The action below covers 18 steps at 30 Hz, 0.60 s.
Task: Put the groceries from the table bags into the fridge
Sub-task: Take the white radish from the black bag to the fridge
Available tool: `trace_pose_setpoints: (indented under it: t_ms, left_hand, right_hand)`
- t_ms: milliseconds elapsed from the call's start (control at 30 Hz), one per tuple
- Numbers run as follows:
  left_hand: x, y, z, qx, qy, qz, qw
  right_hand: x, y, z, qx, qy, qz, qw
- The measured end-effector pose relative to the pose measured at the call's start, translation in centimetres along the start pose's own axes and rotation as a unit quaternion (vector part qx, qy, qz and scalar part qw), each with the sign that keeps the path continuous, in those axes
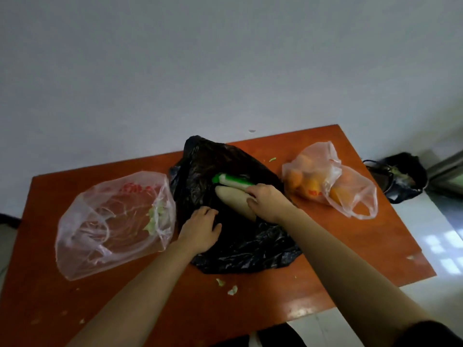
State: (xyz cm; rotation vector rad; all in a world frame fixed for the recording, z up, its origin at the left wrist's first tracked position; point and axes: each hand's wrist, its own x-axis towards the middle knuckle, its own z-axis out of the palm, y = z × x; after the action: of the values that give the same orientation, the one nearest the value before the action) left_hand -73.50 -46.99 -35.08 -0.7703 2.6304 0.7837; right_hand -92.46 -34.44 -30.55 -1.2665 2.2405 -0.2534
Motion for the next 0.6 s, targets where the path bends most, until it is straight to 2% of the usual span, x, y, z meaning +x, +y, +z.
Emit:
trace_pose_setpoints:
  t_ms: [133,300,467,600]
  left_hand:
    - [1.1,-1.7,2.9,-0.002,-0.043,-0.038,0.998]
    - [1.7,-3.0,4.4,-0.03,-0.077,-0.073,0.994]
    - [1.7,-3.1,4.6,-0.04,-0.078,-0.082,0.993]
    - [2.3,-2.6,4.2,-0.061,-0.08,-0.109,0.989]
  right_hand:
    - [2.7,0.0,3.3,-0.057,-0.069,0.064,0.994]
    - [4.7,0.3,5.4,-0.158,-0.085,0.125,0.976]
    - [5.9,1.4,5.2,-0.118,-0.077,0.118,0.983]
    - [4.7,1.9,3.6,-0.09,-0.044,0.079,0.992]
